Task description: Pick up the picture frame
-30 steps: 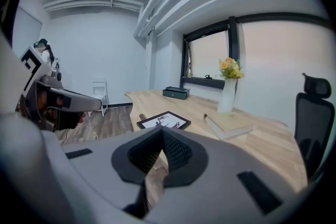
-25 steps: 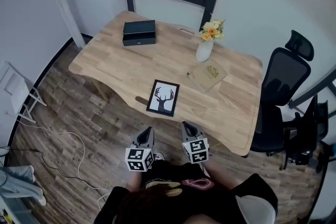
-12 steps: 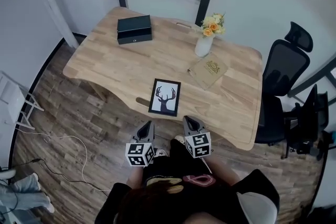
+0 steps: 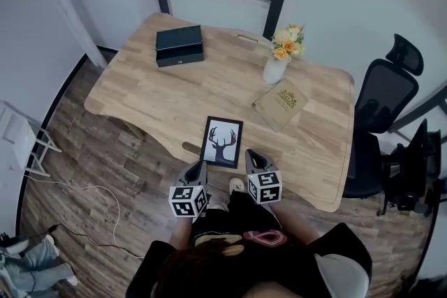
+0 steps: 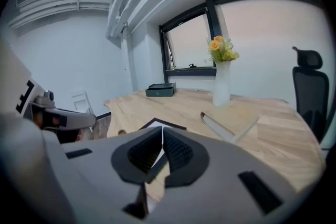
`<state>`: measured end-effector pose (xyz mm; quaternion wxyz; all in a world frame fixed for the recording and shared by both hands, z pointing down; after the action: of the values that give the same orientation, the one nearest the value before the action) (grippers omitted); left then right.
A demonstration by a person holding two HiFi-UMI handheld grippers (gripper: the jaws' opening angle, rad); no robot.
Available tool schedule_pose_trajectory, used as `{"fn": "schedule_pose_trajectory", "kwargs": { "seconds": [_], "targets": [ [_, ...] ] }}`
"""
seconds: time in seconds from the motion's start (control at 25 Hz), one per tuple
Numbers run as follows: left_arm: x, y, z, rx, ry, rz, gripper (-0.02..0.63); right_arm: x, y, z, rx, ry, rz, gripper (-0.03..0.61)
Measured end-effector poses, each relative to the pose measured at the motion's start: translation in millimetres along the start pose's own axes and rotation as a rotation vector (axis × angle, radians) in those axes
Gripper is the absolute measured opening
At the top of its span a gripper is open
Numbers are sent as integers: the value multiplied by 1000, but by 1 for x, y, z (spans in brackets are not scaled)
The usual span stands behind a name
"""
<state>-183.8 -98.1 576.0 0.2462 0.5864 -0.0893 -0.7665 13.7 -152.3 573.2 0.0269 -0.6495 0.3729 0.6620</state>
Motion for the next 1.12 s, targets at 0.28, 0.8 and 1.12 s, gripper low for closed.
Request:
{"fn": "schedule_pose_trajectory", "kwargs": {
  "seconds": [0.28, 0.8, 1.12],
  "targets": [
    [13, 40, 10, 34, -16, 55, 23, 4, 28, -19, 15, 99, 25, 17],
    [17, 95, 27, 62, 46, 209, 145, -3, 78, -26, 8, 190, 193, 147],
    [14, 127, 35, 47, 106, 345, 206, -12, 97, -28, -7, 248, 290, 167]
  ]
}}
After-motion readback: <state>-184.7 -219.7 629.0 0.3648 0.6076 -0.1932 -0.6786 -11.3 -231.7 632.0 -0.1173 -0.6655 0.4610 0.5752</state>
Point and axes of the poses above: the fingertips, and each gripper's own axes: y forward along the fingers, z to its left, x out of its top, the point moved 6 cm from there along -y, backward along the fingers, and after that the axes turned 3 degrees about x, right-handed, at the moved point
